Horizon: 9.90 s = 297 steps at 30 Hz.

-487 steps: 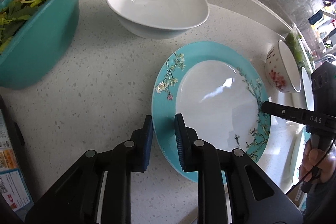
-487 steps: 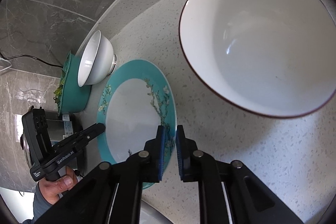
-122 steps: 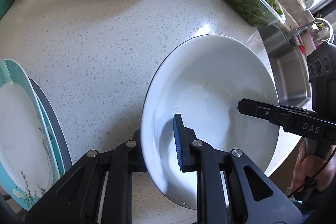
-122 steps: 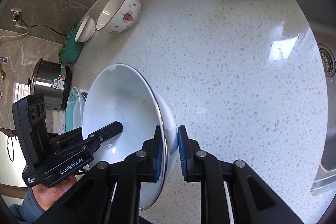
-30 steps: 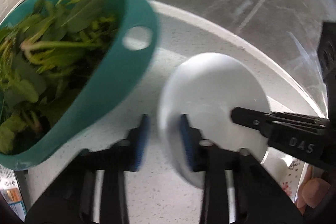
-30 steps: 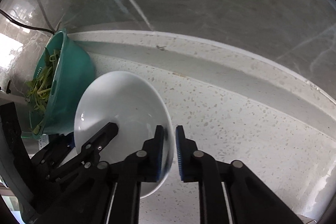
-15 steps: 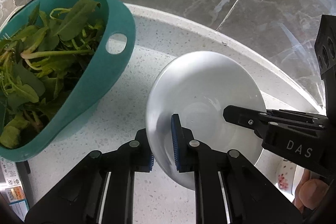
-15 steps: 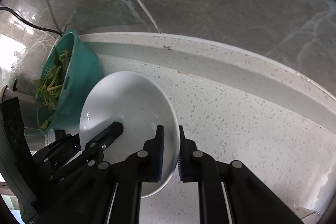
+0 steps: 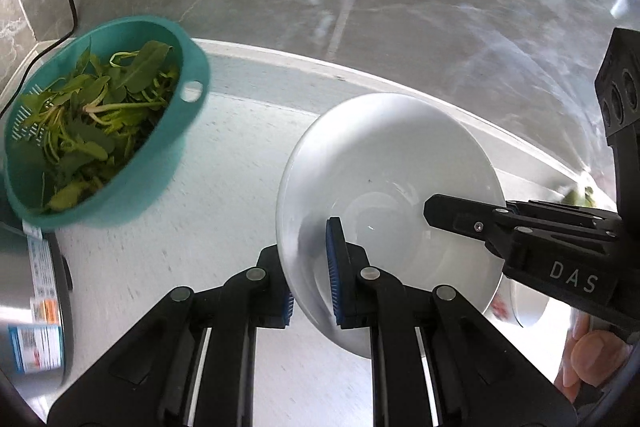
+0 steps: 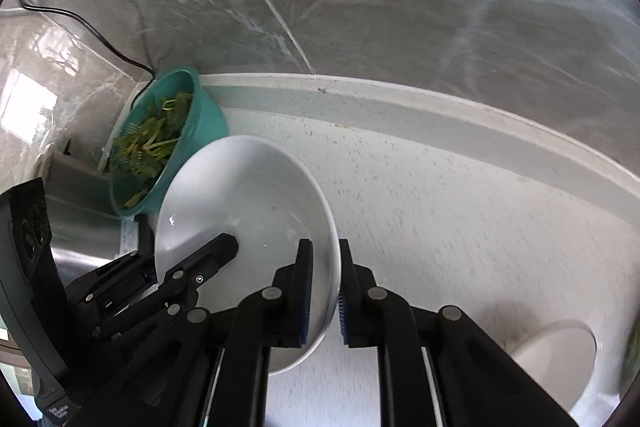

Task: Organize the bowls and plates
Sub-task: 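Carry the white bowl with both grippers and lower it into the large white bowl, then open both grippers and move to the red-floral white bowl, then close both grippers on the rim of the red-floral bowl, then carry the red-floral bowl with both grippers and lower it into the nested white bowls, then open both grippers and lift them off the bowl stack, then close both grippers on the rim of the nested bowl stack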

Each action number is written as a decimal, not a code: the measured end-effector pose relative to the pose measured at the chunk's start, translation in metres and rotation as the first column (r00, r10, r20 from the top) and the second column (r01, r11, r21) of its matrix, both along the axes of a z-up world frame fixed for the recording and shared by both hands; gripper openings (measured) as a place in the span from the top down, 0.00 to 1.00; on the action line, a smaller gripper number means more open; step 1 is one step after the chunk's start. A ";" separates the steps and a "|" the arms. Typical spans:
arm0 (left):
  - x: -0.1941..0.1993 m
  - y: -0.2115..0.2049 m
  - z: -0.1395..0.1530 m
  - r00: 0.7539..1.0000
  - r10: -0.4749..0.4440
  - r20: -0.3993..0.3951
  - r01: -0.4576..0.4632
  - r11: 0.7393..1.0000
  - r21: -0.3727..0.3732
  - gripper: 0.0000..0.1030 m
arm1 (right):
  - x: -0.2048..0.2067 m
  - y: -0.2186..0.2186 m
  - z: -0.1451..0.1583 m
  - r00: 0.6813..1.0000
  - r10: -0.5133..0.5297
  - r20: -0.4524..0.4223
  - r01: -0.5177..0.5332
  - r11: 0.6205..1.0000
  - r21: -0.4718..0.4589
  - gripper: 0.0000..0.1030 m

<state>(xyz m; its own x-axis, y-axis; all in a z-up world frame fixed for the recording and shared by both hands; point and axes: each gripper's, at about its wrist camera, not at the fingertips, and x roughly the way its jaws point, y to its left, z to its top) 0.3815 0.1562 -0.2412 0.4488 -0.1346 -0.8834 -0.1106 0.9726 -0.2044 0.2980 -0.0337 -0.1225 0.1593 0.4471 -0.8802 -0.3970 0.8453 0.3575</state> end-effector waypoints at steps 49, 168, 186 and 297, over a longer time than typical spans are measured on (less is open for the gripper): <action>-0.255 -0.383 -0.029 0.798 -0.568 -0.200 0.592 0.801 0.087 0.81 | -0.264 -0.304 -0.060 0.944 -0.300 -0.140 0.300 0.954 -0.022 0.86; -0.160 -0.333 0.038 0.864 -0.464 -0.193 0.433 0.883 -0.184 0.84 | -0.167 -0.324 -0.001 0.938 -0.193 -0.287 0.255 0.946 0.199 0.78; -0.257 -0.345 0.005 0.841 -0.479 -0.252 0.452 0.877 -0.161 0.80 | -0.228 -0.335 -0.024 0.929 -0.199 -0.310 0.254 0.956 0.147 0.77; -0.367 -0.298 -0.036 0.973 0.176 -0.148 -0.173 0.984 0.036 0.02 | -0.208 -0.351 -0.049 0.963 0.212 -0.164 -0.206 0.977 0.054 0.36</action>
<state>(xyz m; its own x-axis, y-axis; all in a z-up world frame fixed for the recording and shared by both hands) 0.0147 -0.1421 -0.2771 0.3255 -0.0454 -0.9445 -0.3068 0.9398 -0.1509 0.0905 -0.3851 -0.1712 -0.0898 0.4867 -0.8689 -0.4950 0.7352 0.4630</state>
